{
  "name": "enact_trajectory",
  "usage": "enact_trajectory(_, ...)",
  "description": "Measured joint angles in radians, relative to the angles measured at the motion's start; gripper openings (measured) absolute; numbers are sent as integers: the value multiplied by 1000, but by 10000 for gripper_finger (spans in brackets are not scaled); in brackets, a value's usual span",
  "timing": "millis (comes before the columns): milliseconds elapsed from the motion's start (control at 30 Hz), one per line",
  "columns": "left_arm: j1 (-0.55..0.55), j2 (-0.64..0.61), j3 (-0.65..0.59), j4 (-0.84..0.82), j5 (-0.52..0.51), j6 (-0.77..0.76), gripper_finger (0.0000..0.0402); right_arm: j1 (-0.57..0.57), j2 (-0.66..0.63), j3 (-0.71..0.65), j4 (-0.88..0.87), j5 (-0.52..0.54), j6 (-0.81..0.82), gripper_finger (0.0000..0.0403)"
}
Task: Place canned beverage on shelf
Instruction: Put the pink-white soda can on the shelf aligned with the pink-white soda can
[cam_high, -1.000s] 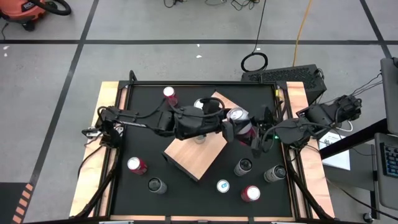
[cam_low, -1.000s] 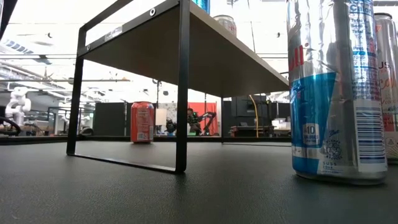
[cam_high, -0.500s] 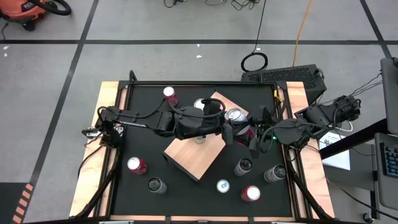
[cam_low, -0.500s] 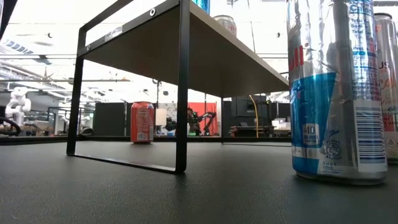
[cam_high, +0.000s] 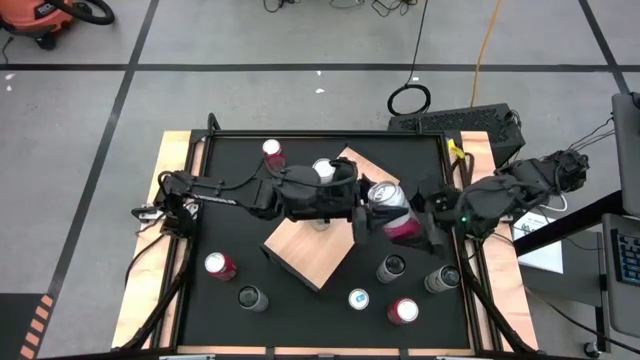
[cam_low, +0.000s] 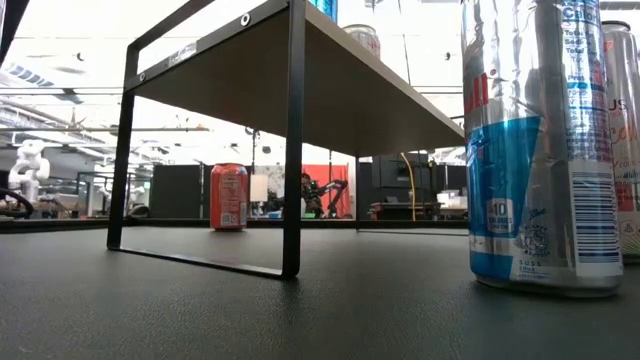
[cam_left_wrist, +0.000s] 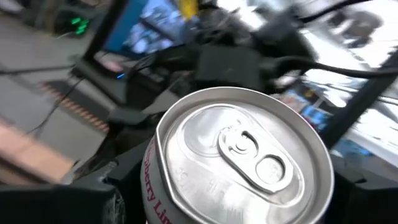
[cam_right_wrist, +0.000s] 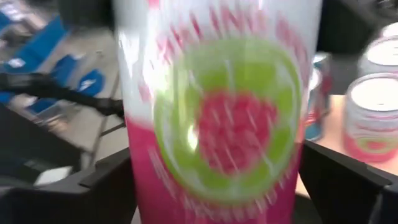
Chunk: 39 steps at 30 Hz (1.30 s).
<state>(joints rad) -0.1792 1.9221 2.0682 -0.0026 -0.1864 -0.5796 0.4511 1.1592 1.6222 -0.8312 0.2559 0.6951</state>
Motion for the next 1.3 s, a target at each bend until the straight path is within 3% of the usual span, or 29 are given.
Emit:
enact_trajectory(200,28,0,0,57,131,19,295,0,-35,0,41,-74,-7,373)
enact_trajectory(667,67,0,0,102,315,123,295,0,-1,0,158,-63,-99,373)
enact_trajectory(933,68,0,0,87,323,125,295,0,4,0,148,36,-113,373)
enact_trajectory(1300,66,-2,2,-27,314,144,295,0,2,0,132,66,-145,373)
